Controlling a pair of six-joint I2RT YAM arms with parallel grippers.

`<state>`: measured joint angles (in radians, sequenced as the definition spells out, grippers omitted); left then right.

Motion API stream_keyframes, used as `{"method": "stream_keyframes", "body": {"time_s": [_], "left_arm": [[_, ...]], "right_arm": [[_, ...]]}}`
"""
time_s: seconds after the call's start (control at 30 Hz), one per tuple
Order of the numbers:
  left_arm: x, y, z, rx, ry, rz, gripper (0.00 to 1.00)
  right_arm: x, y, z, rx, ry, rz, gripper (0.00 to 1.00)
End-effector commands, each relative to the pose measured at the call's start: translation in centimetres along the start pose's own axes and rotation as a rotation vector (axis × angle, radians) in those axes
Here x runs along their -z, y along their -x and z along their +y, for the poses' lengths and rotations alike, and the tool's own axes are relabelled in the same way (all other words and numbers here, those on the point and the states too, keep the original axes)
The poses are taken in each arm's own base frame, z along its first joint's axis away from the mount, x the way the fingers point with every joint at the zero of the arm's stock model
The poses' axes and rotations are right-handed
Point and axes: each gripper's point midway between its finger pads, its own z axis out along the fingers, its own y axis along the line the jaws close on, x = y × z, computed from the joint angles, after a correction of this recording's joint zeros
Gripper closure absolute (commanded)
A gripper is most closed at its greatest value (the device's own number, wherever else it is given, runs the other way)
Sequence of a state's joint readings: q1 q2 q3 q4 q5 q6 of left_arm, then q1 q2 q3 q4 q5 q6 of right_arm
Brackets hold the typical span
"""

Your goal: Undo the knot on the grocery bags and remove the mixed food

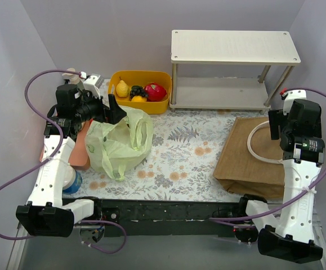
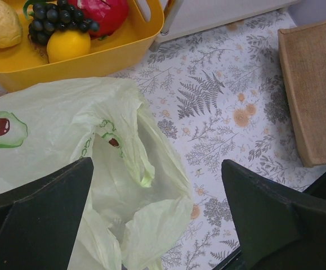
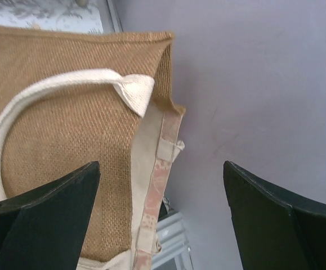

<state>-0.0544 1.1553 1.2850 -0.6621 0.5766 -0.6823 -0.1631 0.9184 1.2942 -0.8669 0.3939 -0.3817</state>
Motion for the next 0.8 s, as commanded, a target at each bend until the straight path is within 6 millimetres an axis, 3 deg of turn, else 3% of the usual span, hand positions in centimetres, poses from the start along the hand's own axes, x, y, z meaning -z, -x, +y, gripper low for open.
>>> {"method": "stream_keyframes", "body": {"time_s": [0.0, 0.1, 0.3, 0.4, 0.43, 0.5, 0.53, 0.57, 0.63, 0.67, 0.77], "left_arm": [[1.0, 2.1, -2.0, -0.042, -0.066, -0.071, 0.02], [0.9, 2.0, -3.2, -0.054, -0.099, -0.068, 0.02], [0.4, 2.2, -6.3, -0.053, -0.208, -0.083, 0.02], [0.6, 2.4, -7.6, -0.065, -0.271, -0.090, 0.02], [0.6, 2.4, -7.8, -0.069, -0.282, -0.091, 0.02], [0.6, 2.2, -8.0, -0.076, -0.300, -0.086, 0.02], [0.6, 2.1, -8.0, -0.085, -0.304, -0.084, 0.02], [0.6, 2.0, -8.1, -0.086, -0.309, -0.081, 0.02], [0.4, 1.7, -8.1, -0.085, -0.322, -0.071, 0.02], [0.2, 1.6, -8.0, -0.081, -0.321, -0.065, 0.03], [-0.3, 1.4, -7.9, -0.069, -0.330, -0.052, 0.03]], "right_arm": [[0.8, -1.3, -1.6, -0.013, -0.043, 0.063, 0.03], [0.4, -2.6, -1.4, -0.029, -0.003, 0.126, 0.04], [-2.8, -8.3, 3.4, -0.086, 0.270, 0.382, 0.06], [-3.1, -7.9, 7.1, -0.107, 0.508, 0.381, 0.24], [-2.4, -6.8, 8.9, -0.138, 0.631, 0.344, 0.47], [-1.1, -5.1, 10.4, -0.143, 0.766, 0.324, 0.71], [-0.6, -4.2, 11.2, -0.132, 0.813, 0.293, 0.89], [0.3, -3.1, 12.9, -0.069, 0.864, 0.270, 0.96], [2.1, -1.4, 15.0, 0.045, 0.940, 0.206, 0.99], [4.2, -0.7, 17.5, 0.169, 1.023, 0.153, 0.99], [7.1, -1.0, 21.1, 0.416, 1.140, 0.086, 0.99]]}}
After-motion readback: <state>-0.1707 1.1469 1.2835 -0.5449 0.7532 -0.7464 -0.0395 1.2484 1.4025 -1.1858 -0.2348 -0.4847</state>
